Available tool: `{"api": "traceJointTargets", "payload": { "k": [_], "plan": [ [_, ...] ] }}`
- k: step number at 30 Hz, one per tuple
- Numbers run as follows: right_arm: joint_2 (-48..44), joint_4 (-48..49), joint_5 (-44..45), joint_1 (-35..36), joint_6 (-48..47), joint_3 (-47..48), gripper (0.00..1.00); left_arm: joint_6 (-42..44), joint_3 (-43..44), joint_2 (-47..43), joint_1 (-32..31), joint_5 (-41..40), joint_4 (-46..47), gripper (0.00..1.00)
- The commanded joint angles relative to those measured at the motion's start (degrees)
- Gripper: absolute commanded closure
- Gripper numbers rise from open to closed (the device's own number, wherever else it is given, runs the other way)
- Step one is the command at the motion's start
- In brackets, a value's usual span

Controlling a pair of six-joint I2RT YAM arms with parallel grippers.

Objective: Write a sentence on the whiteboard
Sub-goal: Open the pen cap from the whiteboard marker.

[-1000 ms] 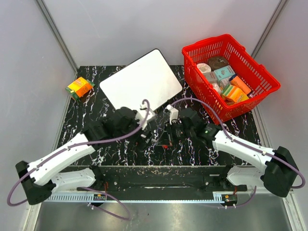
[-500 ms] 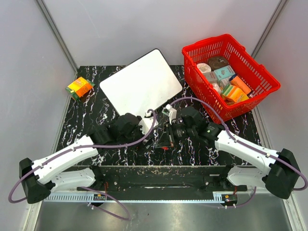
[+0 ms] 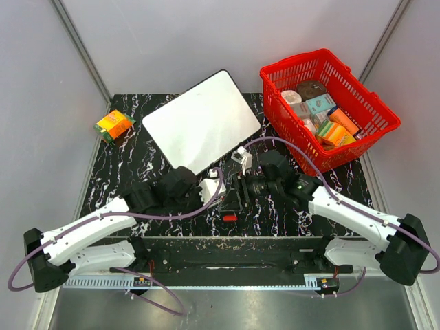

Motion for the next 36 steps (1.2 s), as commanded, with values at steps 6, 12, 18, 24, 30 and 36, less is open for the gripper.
{"api": "traceJointTargets", "payload": {
  "k": [6,12,18,24,30,36],
  "plan": [
    [-1.61,5.27,6.83,0.25,-0.73,3.77,0.30,0.01,3.32,0.35,-1.71,1.17,-0.28,1.00],
    [-3.80,4.48,14.92,-0.28,-0.90,-0.10,0.20,-4.38,0.42,-0.43,-1.71,-2.53,1.91,1.00],
    [-10.48,4.48,19.06,-0.55,-0.64,-5.02,0.04,-11.32,-4.59,-2.72,-1.71,-4.02,7.10,1.00],
    [-16.81,6.58,16.97,-0.55,-2.30,-8.54,0.00,-12.65,-4.68,-4.04,-1.71,-1.30,9.38,1.00],
    [-14.45,13.78,9.24,-0.55,-0.47,-9.68,0.00,-11.77,-2.84,-3.08,-1.71,4.85,11.58,1.00],
    [-7.68,24.60,2.64,-0.55,5.77,-11.26,0.19,-11.68,-0.90,-1.06,-1.80,5.91,12.11,1.00]
  ]
}}
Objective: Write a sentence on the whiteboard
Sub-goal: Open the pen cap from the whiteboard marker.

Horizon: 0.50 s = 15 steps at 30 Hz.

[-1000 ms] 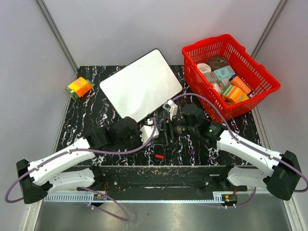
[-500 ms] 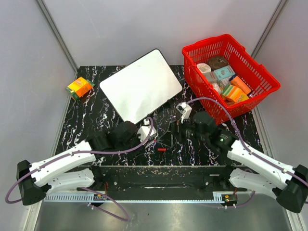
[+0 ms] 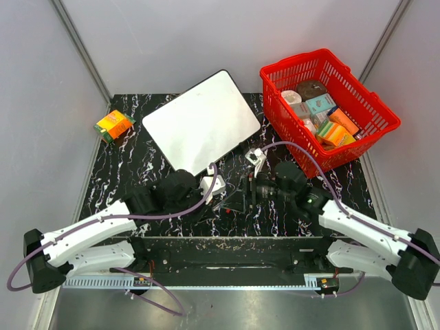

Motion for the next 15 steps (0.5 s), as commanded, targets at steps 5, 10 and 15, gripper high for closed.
{"api": "traceJointTargets", "payload": {
  "k": [5,10,15],
  "plan": [
    [5.82,14.22,-7.39,-0.20,6.53,-1.26,0.57,-0.51,3.54,0.71,-0.34,3.31,4.44,1.00],
    [4.34,17.04,-5.72,-0.28,8.99,-3.19,0.99,-1.04,2.66,-0.08,-0.34,3.40,4.44,1.00],
    [2.84,16.16,-4.57,-0.28,8.21,-3.37,1.00,-1.56,0.82,-1.74,-0.34,2.87,4.18,0.83]
  ]
}}
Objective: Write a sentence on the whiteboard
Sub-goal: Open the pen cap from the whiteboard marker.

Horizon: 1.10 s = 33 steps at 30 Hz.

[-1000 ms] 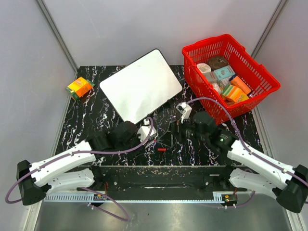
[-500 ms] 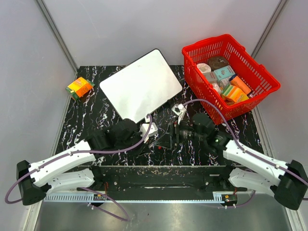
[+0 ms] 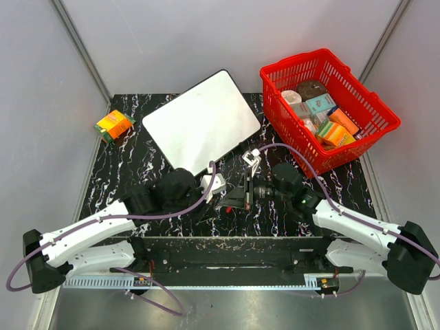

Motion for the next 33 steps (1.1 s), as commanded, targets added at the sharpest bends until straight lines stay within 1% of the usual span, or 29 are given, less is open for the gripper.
{"api": "traceJointTargets", "payload": {
  "k": [1,2,8,11,12,13,14,15,17,18,21,23,25,27,33],
  "plan": [
    [-2.71,2.72,1.07,-0.20,-0.21,0.37,1.00,-1.48,-0.59,-2.47,-0.27,0.64,2.45,0.82],
    [-2.98,2.54,1.76,-0.20,-0.30,0.28,1.00,-1.57,-0.85,-2.82,-0.27,0.56,2.37,0.79],
    [-5.00,1.48,3.09,-0.20,-1.18,0.37,1.00,-2.45,-2.96,-4.93,-0.27,-0.50,2.36,0.78],
    [-4.74,1.66,2.48,-0.20,-1.35,0.28,1.00,-2.62,-3.05,-4.84,-0.27,0.03,2.28,0.99],
    [-4.48,2.01,2.21,-0.20,-1.27,0.28,1.00,-2.53,-2.87,-4.76,-0.27,0.38,2.28,1.00],
    [-4.30,2.36,1.60,-0.20,-1.18,0.11,0.98,-2.36,-2.70,-4.67,-0.27,0.90,2.36,1.00],
    [-4.21,2.71,1.25,-0.20,-1.09,-0.07,0.80,-2.18,-2.44,-4.32,-0.27,1.34,2.28,1.00],
    [-3.86,3.58,0.81,-0.20,-0.83,-0.16,0.70,-1.83,-1.91,-4.23,-0.27,1.69,2.28,1.00],
    [-3.60,4.64,-0.68,-0.20,-0.57,-0.33,0.56,-1.30,-1.38,-3.62,-0.27,2.84,2.19,1.00],
    [-3.42,5.17,-0.95,-0.20,-0.56,-0.24,0.44,-1.04,-1.20,-3.53,-0.27,3.01,2.19,1.00],
    [-3.16,5.61,-1.48,-0.20,-0.56,-0.24,0.28,-0.69,-0.85,-3.09,-0.27,3.72,2.28,1.00],
    [-2.63,5.70,-2.09,-0.20,-0.56,-0.16,0.22,-0.60,-0.41,-2.73,-0.27,3.63,2.28,1.00],
    [-2.02,6.31,-2.97,-0.20,-0.39,-0.07,0.23,-0.69,-0.24,-2.47,-0.27,3.54,2.54,1.00],
    [-0.88,8.07,-4.37,-0.20,0.31,-0.24,0.25,-0.43,0.38,-2.30,-0.27,3.37,2.63,1.00],
    [2.11,10.53,-7.89,-0.20,1.54,-0.07,0.39,0.02,1.70,-1.50,-0.27,2.84,2.89,1.00]
  ]
}}
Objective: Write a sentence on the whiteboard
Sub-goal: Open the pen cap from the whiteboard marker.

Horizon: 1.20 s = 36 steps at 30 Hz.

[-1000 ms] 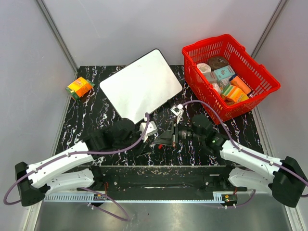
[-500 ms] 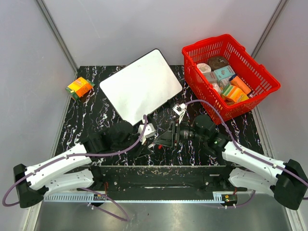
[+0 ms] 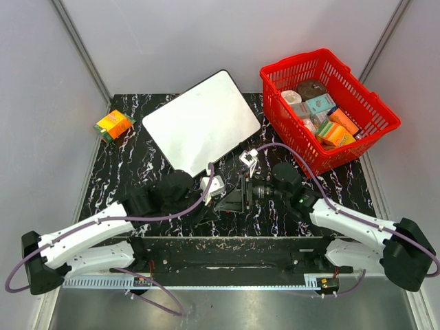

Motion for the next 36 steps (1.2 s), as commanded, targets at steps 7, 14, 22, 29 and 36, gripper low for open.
{"api": "traceJointTargets", "payload": {
  "k": [7,14,22,29,36],
  "plan": [
    [1.71,6.06,-3.66,-0.15,2.05,-0.16,0.66,1.00,3.38,0.60,-0.01,0.76,2.10,1.00],
    [1.27,4.92,-4.10,-0.15,1.44,0.02,1.00,1.09,2.68,-0.28,-0.01,-0.11,1.93,1.00],
    [-3.21,1.06,0.38,-0.15,0.21,-0.68,1.00,1.00,1.45,-1.25,-0.01,-0.64,1.40,0.97],
    [-6.11,-4.82,5.30,-0.07,-2.07,-0.51,1.00,-2.86,-1.01,-2.12,-0.01,-7.12,4.29,0.46],
    [-12.88,-21.78,28.45,-0.15,-5.33,0.19,1.00,-16.92,-8.82,-4.68,0.34,-17.69,13.96,0.20]
  ]
}}
